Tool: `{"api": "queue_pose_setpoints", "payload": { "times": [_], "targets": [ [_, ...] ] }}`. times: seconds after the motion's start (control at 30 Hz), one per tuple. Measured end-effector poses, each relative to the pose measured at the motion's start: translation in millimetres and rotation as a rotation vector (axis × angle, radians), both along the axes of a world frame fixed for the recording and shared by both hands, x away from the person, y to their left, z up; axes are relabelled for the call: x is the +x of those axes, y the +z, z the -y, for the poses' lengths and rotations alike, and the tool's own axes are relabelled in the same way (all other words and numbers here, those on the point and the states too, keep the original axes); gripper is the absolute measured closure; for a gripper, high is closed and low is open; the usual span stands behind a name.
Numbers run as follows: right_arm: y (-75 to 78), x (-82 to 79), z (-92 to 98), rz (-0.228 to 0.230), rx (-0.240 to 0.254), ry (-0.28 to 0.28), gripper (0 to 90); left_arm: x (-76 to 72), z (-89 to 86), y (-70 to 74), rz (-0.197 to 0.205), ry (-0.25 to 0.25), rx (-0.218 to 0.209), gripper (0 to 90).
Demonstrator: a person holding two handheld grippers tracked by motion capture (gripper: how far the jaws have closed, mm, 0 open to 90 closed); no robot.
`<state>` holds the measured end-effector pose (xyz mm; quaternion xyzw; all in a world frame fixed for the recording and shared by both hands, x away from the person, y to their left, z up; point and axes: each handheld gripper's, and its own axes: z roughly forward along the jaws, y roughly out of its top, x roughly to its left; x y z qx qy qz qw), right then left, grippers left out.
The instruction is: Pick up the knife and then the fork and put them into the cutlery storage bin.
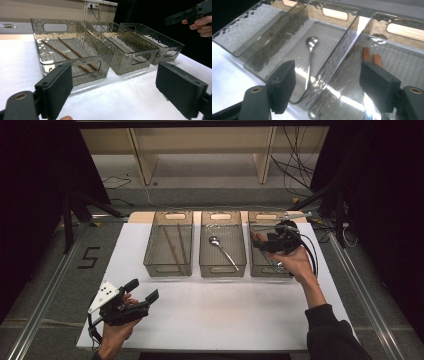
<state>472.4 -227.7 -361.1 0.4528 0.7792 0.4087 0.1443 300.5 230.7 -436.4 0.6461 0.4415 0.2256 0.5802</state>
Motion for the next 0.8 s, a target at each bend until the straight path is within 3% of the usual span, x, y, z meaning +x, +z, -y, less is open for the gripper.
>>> {"api": "queue_pose_setpoints", "payload": {
  "times": [0.27,0.5,0.7,0.8],
  "targets": [
    [-2.4,-31.5,-4.6,0.053,0.051,0.031,26.2,0.6,0.6,-0.6,-0.011,-0.010,0.009,13.7],
    [-9.6,-59.9,-9.5,0.095,0.069,0.064,25.5,0.9,1.4,-0.9,-0.018,-0.017,0.010,13.8],
    [-19.3,-77.4,-9.5,0.129,0.104,0.080,25.6,1.3,1.6,-1.4,-0.024,-0.017,0.013,13.8],
    [-22.3,-84.7,-11.9,0.144,0.096,0.091,25.7,1.2,2.2,-1.3,-0.025,-0.021,0.011,13.9]
  ]
}}
